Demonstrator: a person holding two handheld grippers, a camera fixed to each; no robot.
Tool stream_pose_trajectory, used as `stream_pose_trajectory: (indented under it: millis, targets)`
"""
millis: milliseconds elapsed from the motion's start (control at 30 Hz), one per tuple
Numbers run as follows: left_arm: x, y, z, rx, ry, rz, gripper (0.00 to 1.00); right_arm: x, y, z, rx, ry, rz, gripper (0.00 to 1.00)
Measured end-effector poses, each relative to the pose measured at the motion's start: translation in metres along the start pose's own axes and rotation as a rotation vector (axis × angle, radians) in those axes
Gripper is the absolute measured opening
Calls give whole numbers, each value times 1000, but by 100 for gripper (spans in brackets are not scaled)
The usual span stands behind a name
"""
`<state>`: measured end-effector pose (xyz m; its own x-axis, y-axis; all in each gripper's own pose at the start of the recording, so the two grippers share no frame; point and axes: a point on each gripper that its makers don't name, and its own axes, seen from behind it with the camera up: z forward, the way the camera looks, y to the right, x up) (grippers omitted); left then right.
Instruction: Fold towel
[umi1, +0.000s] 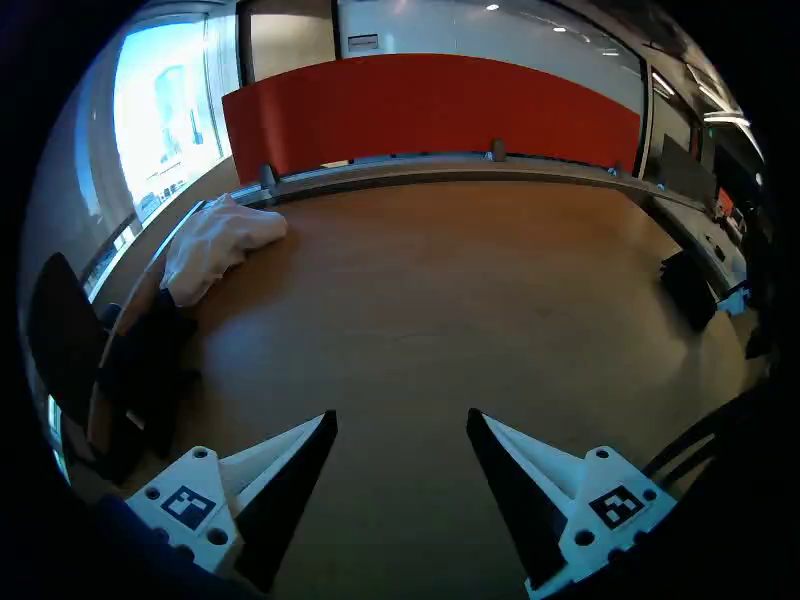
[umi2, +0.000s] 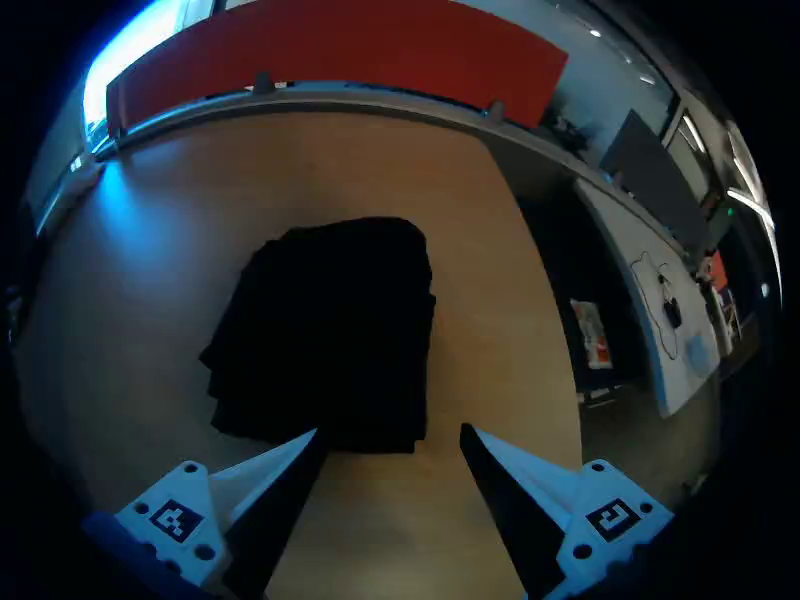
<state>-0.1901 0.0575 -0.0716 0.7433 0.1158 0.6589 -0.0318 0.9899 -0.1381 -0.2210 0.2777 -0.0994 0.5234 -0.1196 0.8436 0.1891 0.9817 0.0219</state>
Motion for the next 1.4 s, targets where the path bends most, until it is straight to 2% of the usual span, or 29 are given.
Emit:
stream_pose_trajectory:
  millis: [167, 367, 567, 900, 1167, 1400]
  targets:
    - [1, 0, -1, -1, 6, -2, 97, 7, -6, -4, 5, 24, 2, 100]
    - [3, -1, -2, 0, 12, -4, 97, 26, -15, -13, 16, 97, 30, 100]
    - [6, -2, -2, 0, 21, -11, 97, 55, -26, -29, 26, 209, 71, 100]
    - [15, -2, -2, 2, 41, -12, 97, 104, -39, -63, 13, 445, 152, 100]
    - [25, -2, -1, 2, 69, -14, 97, 125, -43, -75, 26, 544, 225, 100]
    - [40, -7, -2, 14, 117, -29, 97, 151, -44, -95, 7, 642, 223, 100]
